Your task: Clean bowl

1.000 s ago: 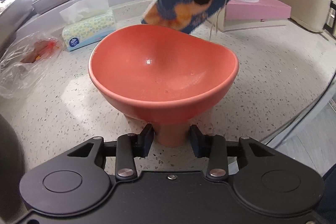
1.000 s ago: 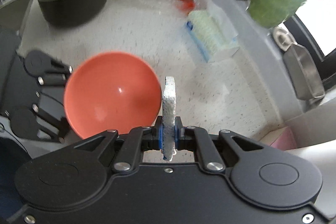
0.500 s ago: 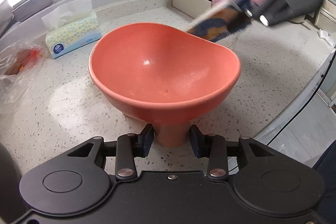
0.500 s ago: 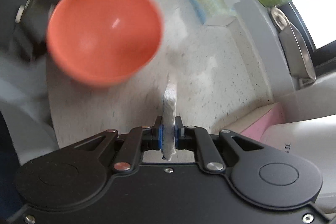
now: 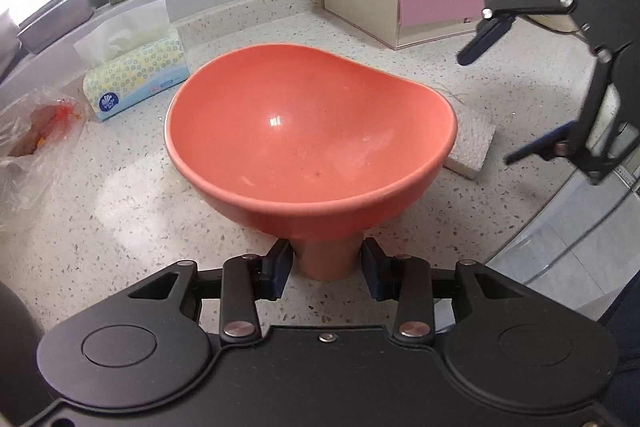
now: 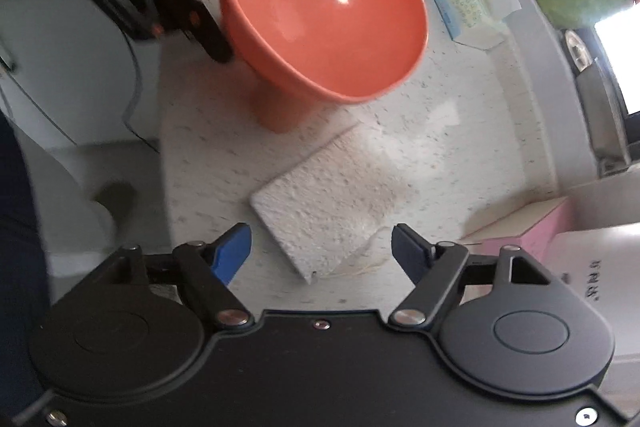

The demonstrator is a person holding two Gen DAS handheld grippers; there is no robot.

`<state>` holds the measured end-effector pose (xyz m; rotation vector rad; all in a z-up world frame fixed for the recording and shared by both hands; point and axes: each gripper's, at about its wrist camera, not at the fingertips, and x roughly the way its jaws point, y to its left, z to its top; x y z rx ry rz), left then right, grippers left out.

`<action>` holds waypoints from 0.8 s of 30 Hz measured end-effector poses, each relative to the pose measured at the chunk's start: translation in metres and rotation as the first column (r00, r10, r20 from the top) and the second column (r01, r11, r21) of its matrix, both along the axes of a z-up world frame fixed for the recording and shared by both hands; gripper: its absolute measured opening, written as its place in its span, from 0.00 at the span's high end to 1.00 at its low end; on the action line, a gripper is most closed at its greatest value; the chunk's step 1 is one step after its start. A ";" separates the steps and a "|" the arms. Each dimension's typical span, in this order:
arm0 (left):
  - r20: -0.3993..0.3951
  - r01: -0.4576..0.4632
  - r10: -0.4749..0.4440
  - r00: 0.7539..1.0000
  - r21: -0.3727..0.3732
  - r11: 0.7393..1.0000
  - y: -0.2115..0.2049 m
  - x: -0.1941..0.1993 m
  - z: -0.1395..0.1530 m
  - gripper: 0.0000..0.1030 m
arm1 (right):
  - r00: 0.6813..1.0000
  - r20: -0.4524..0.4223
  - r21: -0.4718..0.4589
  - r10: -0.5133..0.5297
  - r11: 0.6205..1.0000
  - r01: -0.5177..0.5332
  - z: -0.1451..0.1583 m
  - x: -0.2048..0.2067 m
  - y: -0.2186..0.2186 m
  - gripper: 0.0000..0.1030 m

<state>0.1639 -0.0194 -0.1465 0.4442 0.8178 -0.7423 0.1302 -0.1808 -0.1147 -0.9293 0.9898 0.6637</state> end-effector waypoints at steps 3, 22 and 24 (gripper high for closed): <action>-0.002 0.000 0.000 1.000 0.001 1.000 0.000 0.001 0.001 0.63 | 0.991 -0.132 0.106 -0.028 0.993 0.043 0.027 0.008 -0.005 0.22; 0.018 -0.047 0.047 0.999 -0.012 0.999 -0.001 -0.007 0.001 0.63 | 0.960 -0.215 0.196 0.177 0.971 -0.135 0.036 0.152 0.061 0.61; 0.022 -0.055 0.056 0.998 -0.015 0.998 -0.001 -0.008 0.002 0.63 | 0.955 -0.243 0.205 0.171 0.971 -0.122 0.031 0.153 0.062 0.80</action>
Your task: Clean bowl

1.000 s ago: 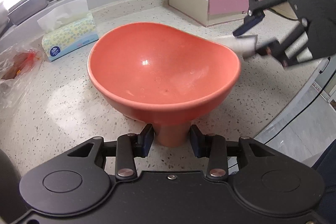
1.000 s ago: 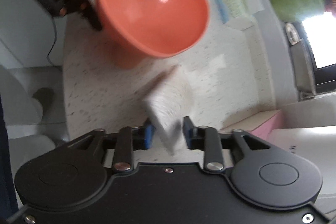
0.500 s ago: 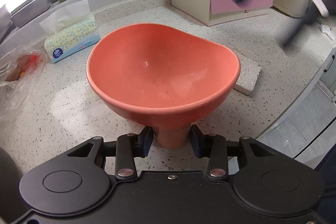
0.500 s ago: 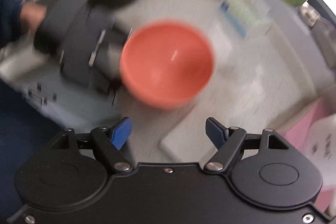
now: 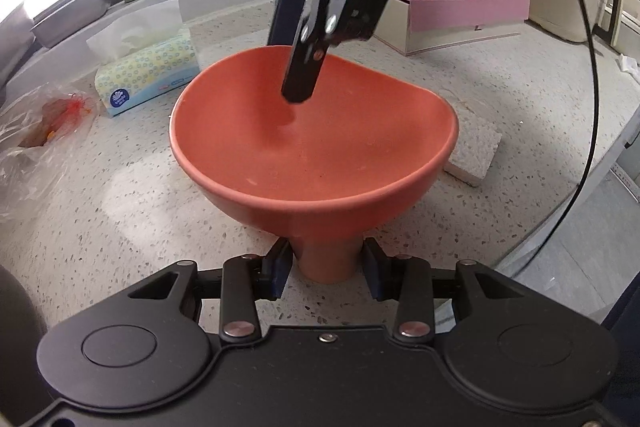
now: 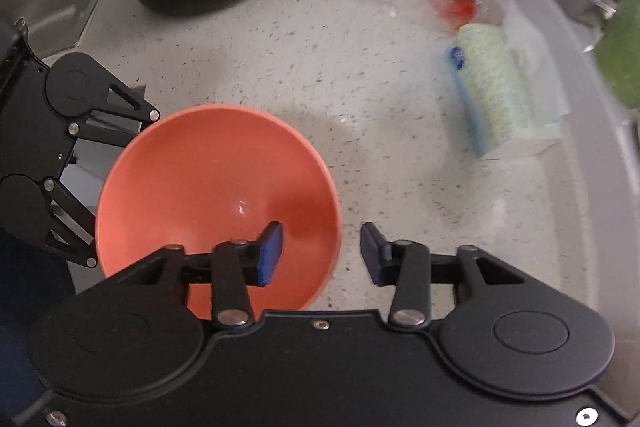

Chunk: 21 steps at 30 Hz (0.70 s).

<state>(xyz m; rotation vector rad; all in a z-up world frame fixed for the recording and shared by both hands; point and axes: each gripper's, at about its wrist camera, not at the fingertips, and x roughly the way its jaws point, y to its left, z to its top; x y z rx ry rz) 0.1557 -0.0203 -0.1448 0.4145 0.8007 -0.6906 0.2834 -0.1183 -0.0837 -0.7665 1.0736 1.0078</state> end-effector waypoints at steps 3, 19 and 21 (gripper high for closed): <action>0.021 -0.010 0.010 1.000 0.009 1.000 0.001 -0.003 0.001 0.62 | 0.999 -0.007 0.026 -0.048 0.999 0.048 -0.003 0.005 -0.003 0.86; 0.071 -0.149 0.150 0.986 -0.027 0.989 0.008 -0.038 0.017 0.40 | 0.848 -0.114 0.119 -0.518 0.840 0.529 -0.008 0.004 -0.038 0.91; 0.052 -0.141 0.143 0.988 -0.039 0.989 0.005 -0.043 0.017 0.40 | 0.802 -0.131 0.134 -0.583 0.791 0.597 -0.009 0.000 -0.046 0.92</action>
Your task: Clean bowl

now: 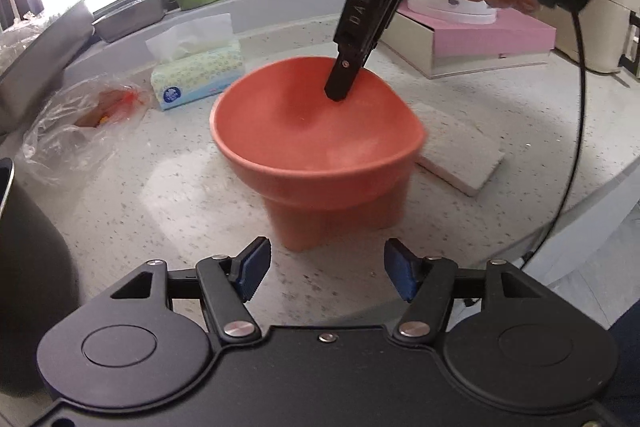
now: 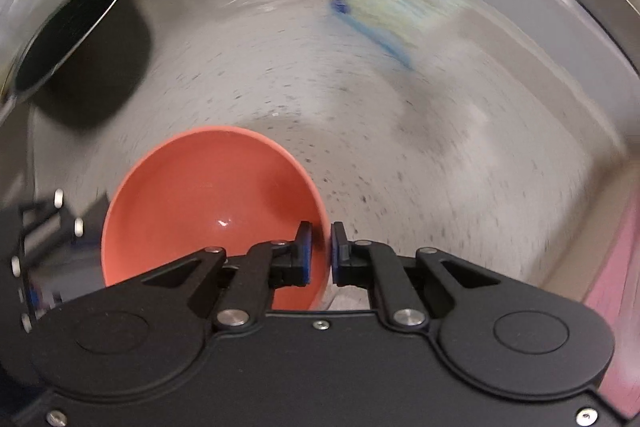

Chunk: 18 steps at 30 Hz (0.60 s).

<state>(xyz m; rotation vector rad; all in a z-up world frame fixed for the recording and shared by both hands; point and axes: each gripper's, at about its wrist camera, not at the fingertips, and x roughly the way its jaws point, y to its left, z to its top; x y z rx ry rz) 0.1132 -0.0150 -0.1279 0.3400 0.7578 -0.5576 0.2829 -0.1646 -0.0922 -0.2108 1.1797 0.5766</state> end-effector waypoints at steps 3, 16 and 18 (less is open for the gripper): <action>-0.016 0.013 -0.013 1.000 -0.015 1.000 -0.004 -0.003 -0.002 0.40 | 0.985 -0.031 0.052 -0.169 0.984 0.170 -0.002 -0.009 -0.016 0.94; 0.016 -0.101 0.101 0.995 -0.017 0.995 -0.026 0.009 -0.022 0.40 | 0.715 -0.171 0.166 -0.678 0.696 0.699 -0.008 -0.068 -0.050 0.94; 0.024 -0.104 0.104 0.994 -0.009 0.995 -0.027 0.011 -0.025 0.40 | 0.686 -0.186 0.168 -0.704 0.665 0.728 -0.008 -0.073 -0.050 0.94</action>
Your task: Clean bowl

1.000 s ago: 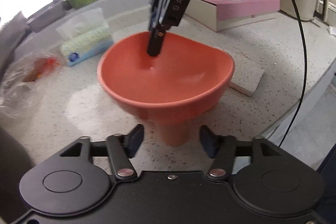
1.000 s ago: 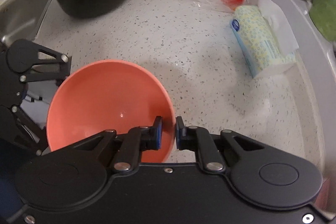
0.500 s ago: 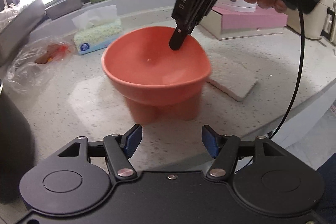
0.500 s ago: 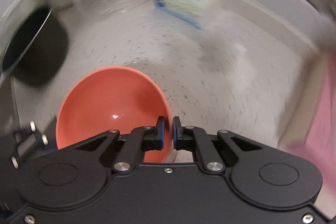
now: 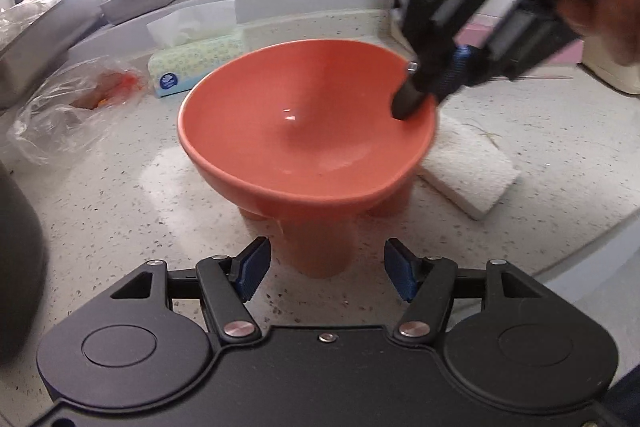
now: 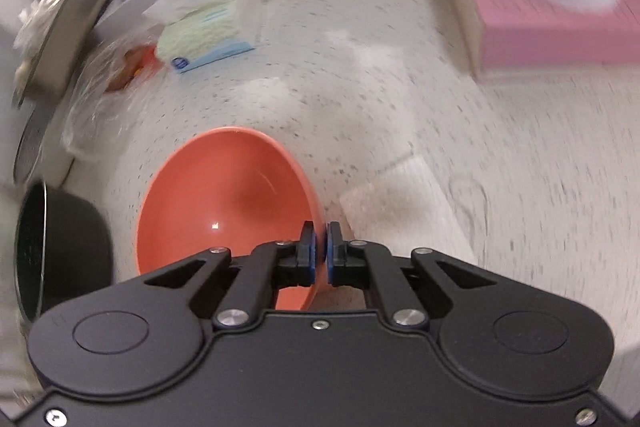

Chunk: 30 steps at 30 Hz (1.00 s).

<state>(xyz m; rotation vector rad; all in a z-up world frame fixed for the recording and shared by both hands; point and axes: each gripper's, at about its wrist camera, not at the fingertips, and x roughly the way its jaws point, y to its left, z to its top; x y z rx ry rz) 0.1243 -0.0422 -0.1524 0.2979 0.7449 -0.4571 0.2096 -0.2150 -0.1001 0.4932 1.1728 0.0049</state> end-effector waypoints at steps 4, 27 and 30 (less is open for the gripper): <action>0.022 0.030 -0.031 0.999 0.018 0.999 -0.004 0.003 0.000 0.44 | 1.000 -0.006 0.006 -0.014 1.000 0.014 0.000 -0.004 -0.001 0.94; -0.039 0.189 -0.190 0.981 -0.029 0.982 0.018 0.025 0.000 0.64 | 0.640 -0.146 -0.346 0.755 0.567 -0.748 0.020 -0.016 -0.002 0.21; -0.049 0.218 -0.219 0.975 -0.026 0.976 0.020 0.028 0.000 0.64 | 0.673 -0.170 -0.301 0.720 0.612 -0.731 0.004 -0.002 -0.009 0.21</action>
